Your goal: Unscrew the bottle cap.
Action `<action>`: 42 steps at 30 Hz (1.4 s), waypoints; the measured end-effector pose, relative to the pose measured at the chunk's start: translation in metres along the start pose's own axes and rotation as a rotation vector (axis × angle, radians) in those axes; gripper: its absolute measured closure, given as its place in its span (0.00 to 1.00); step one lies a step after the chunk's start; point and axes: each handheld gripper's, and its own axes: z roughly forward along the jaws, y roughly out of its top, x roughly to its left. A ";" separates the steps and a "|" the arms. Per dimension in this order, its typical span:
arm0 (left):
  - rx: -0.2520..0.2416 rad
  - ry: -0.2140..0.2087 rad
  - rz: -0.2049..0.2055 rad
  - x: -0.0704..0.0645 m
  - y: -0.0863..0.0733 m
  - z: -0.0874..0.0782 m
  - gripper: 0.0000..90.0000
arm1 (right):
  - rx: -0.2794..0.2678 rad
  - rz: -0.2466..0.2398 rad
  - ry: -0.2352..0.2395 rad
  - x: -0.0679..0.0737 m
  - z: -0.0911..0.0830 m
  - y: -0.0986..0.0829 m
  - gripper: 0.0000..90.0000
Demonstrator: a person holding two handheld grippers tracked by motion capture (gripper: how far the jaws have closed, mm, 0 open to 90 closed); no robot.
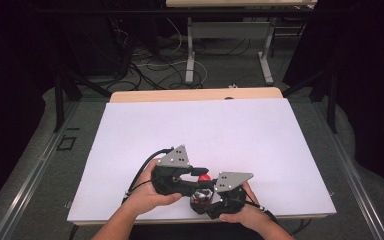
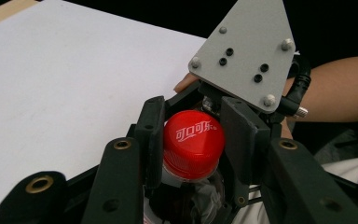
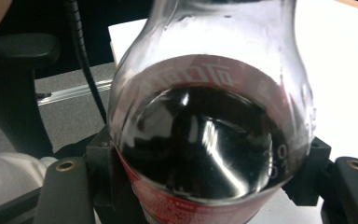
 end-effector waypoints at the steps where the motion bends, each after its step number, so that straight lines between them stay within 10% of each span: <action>1: -0.004 0.016 -0.006 -0.001 0.000 0.000 0.69 | 0.002 0.001 0.000 0.000 0.000 0.000 0.33; 6: -0.009 0.083 -0.030 -0.007 0.000 0.003 0.69 | 0.018 0.029 -0.031 -0.001 0.000 0.000 0.33; 15: -0.070 0.351 -0.145 -0.033 -0.002 0.014 0.69 | 0.014 0.064 -0.147 0.002 0.002 0.002 0.33; 22: -0.079 0.421 -0.205 -0.040 0.000 0.018 0.69 | 0.028 0.072 -0.181 0.004 0.004 0.003 0.33; 26: -0.069 0.400 -0.198 -0.038 0.000 0.017 0.68 | 0.031 0.083 -0.155 0.003 0.003 0.003 0.32; 33: -0.096 0.144 -0.154 -0.015 0.003 -0.004 0.52 | 0.013 0.062 -0.088 0.004 0.002 0.003 0.32; 38: -0.093 -0.030 -0.035 0.003 0.002 -0.021 0.48 | -0.006 0.041 -0.037 0.005 0.000 0.004 0.32; 42: -0.039 -0.073 0.053 0.009 0.000 -0.020 0.53 | -0.008 0.006 0.010 0.006 -0.002 0.005 0.32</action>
